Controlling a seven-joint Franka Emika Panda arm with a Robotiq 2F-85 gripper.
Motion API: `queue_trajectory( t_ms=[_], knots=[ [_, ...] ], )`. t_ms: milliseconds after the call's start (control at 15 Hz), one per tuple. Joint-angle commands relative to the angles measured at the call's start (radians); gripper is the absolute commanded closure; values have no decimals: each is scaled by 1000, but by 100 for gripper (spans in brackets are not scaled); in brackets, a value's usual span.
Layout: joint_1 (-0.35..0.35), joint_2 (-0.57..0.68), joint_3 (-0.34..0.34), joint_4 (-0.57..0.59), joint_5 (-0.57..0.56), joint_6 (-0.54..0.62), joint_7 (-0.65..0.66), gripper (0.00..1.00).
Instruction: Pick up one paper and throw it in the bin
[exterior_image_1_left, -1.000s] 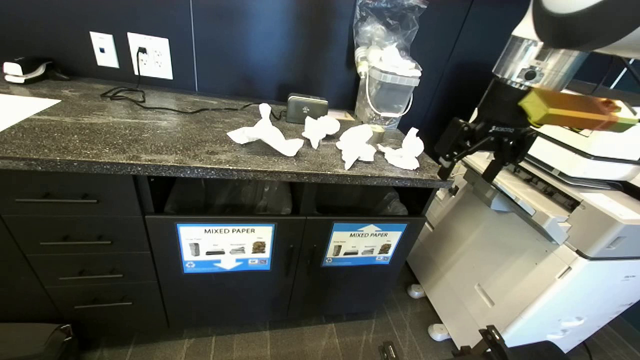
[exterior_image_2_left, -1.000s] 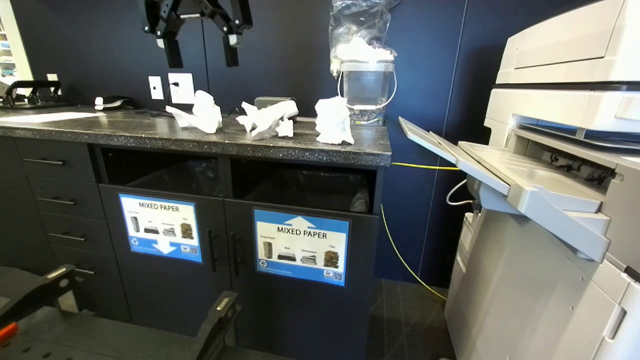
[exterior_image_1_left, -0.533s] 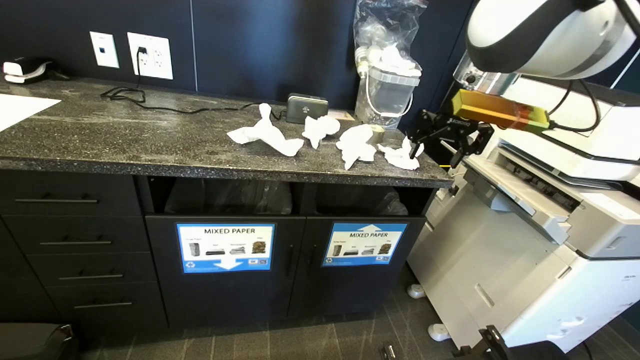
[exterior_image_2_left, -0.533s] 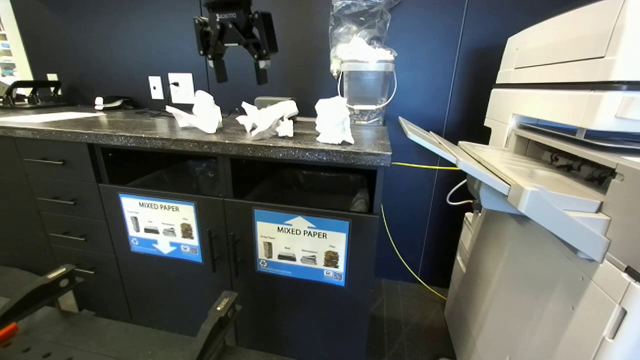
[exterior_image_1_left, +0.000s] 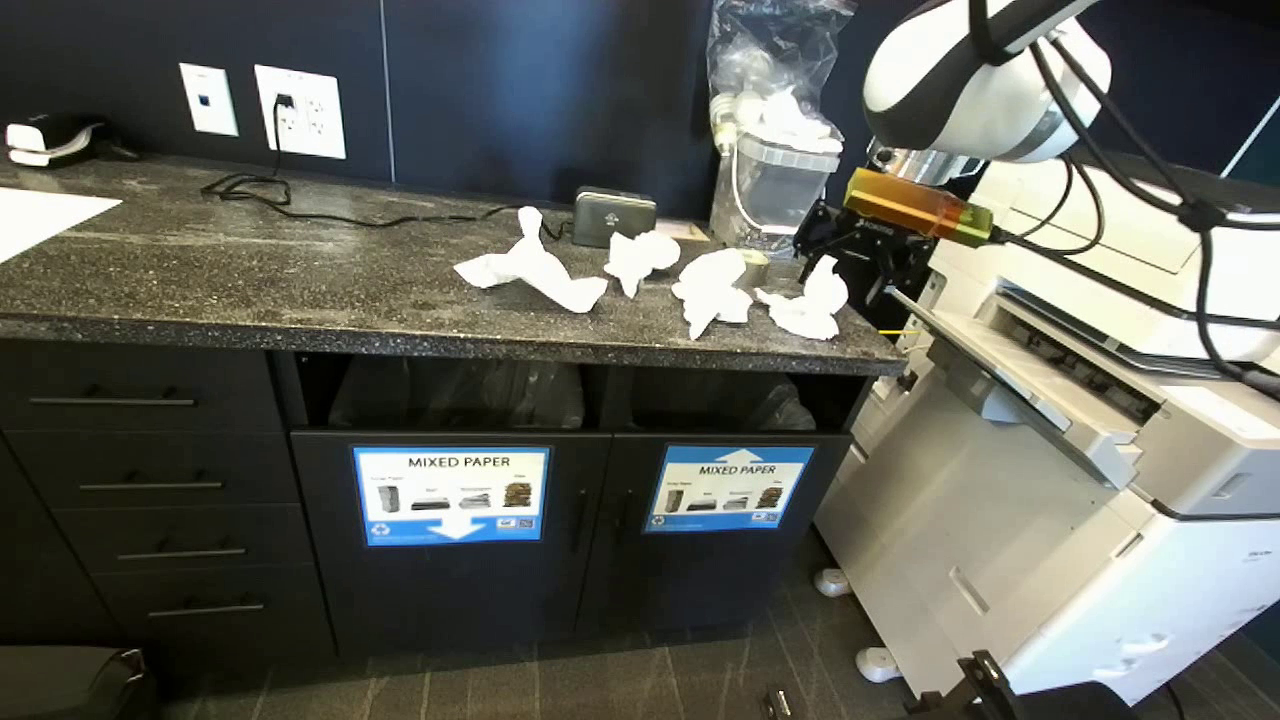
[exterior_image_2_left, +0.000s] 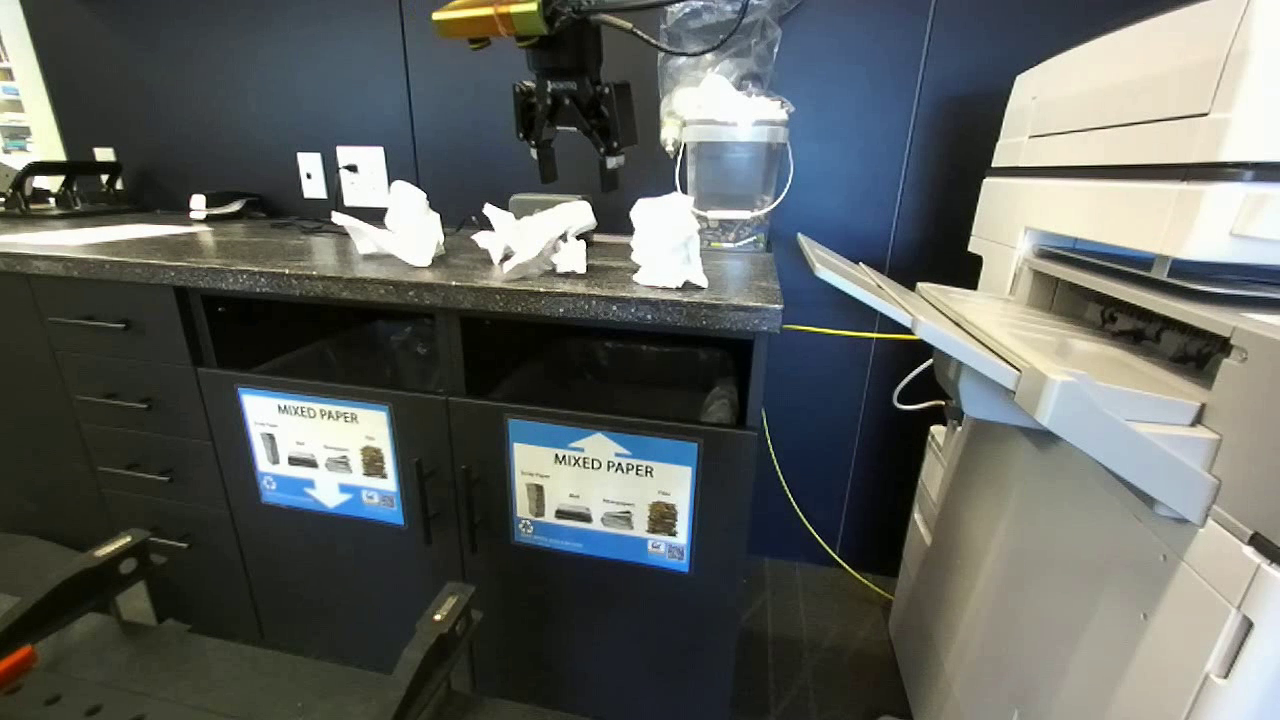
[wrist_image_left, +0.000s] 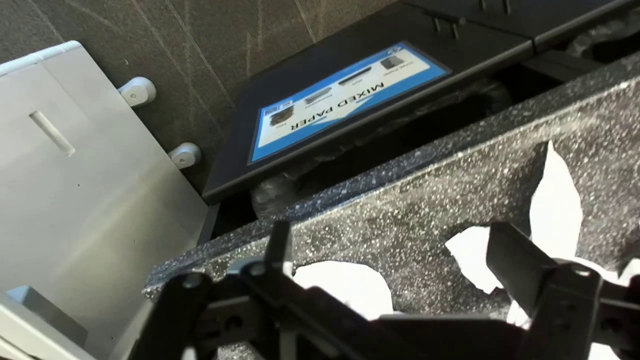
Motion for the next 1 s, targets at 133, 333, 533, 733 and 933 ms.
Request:
queue_trajectory(
  t_ms=[133,333,533,733,933],
  knots=[
    [33,225,-85,244,-24,78,156,0],
    [45,321,-125,349,-3,82,172,0],
    [43,410,-146,449,24,60,161,0],
    [45,477,-165,533,33,36,159,0],
    [44,525,-172,605,41,-23,150,0]
  ],
)
